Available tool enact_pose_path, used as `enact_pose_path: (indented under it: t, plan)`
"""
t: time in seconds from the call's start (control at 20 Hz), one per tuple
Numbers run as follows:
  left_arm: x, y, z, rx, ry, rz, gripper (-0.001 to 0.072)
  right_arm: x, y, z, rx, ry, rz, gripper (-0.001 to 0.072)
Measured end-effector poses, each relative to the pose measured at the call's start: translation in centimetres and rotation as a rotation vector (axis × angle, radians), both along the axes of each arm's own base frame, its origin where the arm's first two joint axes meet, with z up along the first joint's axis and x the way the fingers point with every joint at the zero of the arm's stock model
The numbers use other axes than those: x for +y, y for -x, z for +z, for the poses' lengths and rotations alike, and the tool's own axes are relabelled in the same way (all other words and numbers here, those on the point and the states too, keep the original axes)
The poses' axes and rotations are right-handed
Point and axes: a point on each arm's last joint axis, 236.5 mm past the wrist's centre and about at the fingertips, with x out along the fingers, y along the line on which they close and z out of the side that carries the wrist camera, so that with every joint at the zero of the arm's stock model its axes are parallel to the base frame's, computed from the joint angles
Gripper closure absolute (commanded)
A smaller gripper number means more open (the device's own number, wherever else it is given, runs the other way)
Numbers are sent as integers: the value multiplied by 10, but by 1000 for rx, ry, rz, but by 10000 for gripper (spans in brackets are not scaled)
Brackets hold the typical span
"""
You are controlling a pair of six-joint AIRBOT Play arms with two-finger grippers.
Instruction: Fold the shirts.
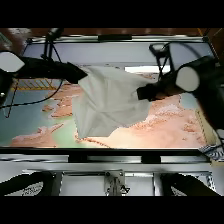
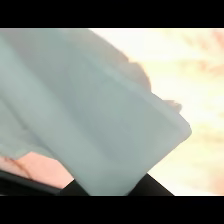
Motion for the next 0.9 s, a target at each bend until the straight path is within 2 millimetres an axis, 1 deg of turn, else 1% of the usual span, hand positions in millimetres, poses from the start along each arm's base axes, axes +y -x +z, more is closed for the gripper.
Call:
enact_pose_path:
  t: [0.05,0.1,0.15,0.2,0.25,0.3,0.35,0.4,0.45,0.5,0.55,0.6,0.65,0.75,0.8,0.9]
  plan:
    - [3,6,44,-89,47,25,653,-3,-4,45,-111,-28,4,645]
    - [6,16,87,-174,100,49,654,-3,-5,84,-206,-64,10,646]
    - [12,31,128,-252,155,71,654,-1,-5,122,-304,-113,17,646]
    - [19,47,161,-312,200,93,654,4,-3,158,-397,-177,31,646]
    - [26,60,183,-346,225,115,654,10,0,185,-465,-236,47,646]
    - [34,73,197,-363,239,140,654,16,3,203,-505,-286,62,646]
    - [42,83,203,-358,238,164,654,24,6,213,-515,-331,79,646]
    - [49,90,201,-336,219,190,654,33,8,215,-502,-363,99,645]
    - [55,94,193,-304,194,211,654,43,9,208,-459,-381,121,645]
    - [60,96,180,-259,158,228,653,53,11,193,-389,-388,146,645]
    - [63,98,165,-210,131,236,653,62,13,172,-297,-377,169,645]
    - [64,99,145,-153,99,240,653,70,17,147,-197,-356,189,645]
    - [64,99,122,-88,64,242,653,74,21,117,-79,-321,205,645]
    - [64,98,67,50,-1,244,653,81,27,66,112,-266,219,645]
    - [64,98,40,113,-31,247,653,79,34,41,214,-224,217,645]
    - [66,100,-15,233,-82,255,653,77,44,-4,361,-149,199,645]
